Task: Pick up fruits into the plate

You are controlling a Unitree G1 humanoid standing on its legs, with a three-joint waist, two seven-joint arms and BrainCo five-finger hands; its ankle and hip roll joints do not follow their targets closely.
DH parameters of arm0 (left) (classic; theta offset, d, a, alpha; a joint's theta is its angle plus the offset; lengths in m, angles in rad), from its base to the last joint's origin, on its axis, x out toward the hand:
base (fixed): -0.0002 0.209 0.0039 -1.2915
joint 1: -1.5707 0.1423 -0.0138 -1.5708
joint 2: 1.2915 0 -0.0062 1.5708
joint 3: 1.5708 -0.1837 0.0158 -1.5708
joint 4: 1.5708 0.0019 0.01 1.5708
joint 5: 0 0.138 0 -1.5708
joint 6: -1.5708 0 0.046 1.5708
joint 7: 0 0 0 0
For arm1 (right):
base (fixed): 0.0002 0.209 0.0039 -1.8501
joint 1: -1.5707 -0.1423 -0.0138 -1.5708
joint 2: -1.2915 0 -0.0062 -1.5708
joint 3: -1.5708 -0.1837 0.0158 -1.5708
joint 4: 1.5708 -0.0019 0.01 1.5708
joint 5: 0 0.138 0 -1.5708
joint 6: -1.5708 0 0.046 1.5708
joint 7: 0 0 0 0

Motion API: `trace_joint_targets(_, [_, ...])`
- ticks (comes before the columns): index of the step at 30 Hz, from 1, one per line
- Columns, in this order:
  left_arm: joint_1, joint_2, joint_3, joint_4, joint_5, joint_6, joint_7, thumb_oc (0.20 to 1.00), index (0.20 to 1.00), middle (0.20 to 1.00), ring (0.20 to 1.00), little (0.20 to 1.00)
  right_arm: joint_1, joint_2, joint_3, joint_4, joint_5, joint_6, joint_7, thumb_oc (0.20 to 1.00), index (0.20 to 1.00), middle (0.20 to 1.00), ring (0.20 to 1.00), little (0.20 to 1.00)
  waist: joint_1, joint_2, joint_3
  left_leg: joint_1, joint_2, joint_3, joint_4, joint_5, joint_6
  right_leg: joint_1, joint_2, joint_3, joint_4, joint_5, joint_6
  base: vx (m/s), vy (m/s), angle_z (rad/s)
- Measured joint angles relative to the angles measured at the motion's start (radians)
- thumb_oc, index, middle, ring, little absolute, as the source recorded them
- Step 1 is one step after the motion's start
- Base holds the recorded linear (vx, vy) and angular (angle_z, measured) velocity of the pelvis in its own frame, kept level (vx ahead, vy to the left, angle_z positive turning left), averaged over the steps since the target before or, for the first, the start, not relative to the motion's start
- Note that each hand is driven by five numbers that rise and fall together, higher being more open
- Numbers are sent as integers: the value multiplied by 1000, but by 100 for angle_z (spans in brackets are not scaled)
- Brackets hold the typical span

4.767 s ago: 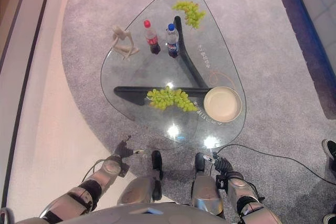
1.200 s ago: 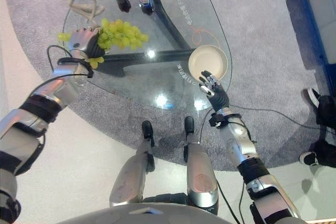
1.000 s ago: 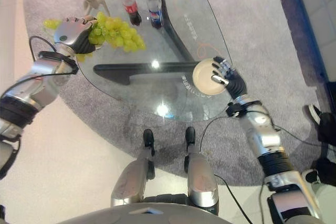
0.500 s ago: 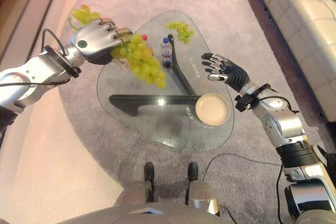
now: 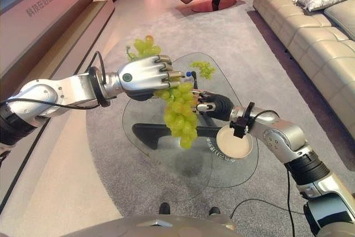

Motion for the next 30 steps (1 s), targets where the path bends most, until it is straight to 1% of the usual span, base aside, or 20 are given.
trace_joint_targets(3, [-19,-1,-21,-6,0,0,-3,200,200,200,200,200,0,0,27,-25,41,27,-7,1000,1000,1000,1000,1000,0,0,-1,-1,0,-2,0,1,1,1,1,-1,0,-1,1,-3,2,1])
trace_joint_targets(8, [-20,-26,-24,-8,0,0,-22,200,200,200,200,200,-4,5,65,-47,59,49,-10,1000,1000,1000,1000,1000,-1,-1,-1,-1,-1,-8,1,5,1,2,0,-1,0,0,0,0,0,0])
trace_joint_targets(12, [-20,-32,-27,-8,0,0,-40,200,200,200,200,200,-21,13,101,-66,118,79,-26,1000,1000,1000,1000,1000,-1,-1,-1,1,-1,-8,1,5,1,2,1,0,0,0,0,0,0,0])
trace_joint_targets(15, [-20,-32,-27,-8,0,0,-46,200,200,200,200,200,-26,37,109,-68,152,107,-25,1000,1000,1000,1000,1000,-1,-1,-1,1,-1,-7,1,5,1,2,1,0,0,0,0,0,0,0])
trace_joint_targets(22, [-20,-41,-32,-10,-1,-6,-49,200,200,200,200,200,-31,49,156,-102,214,134,-25,1000,1000,1000,1000,1000,1,-12,-10,1,-1,-7,1,5,1,2,1,0,0,0,0,0,0,0])
trace_joint_targets(23, [-20,-42,-32,-12,-1,-6,-54,200,200,200,200,200,-35,49,162,-102,214,134,-25,200,200,200,200,200,1,-12,-10,1,-1,-7,1,5,1,2,0,1,0,0,0,0,0,0])
trace_joint_targets(30, [-20,-42,-32,-18,-1,-22,-61,200,200,200,200,200,-40,51,176,-102,214,133,-24,200,200,200,200,200,2,-12,-15,2,-1,-7,1,5,1,3,1,2,0,0,0,0,0,0])
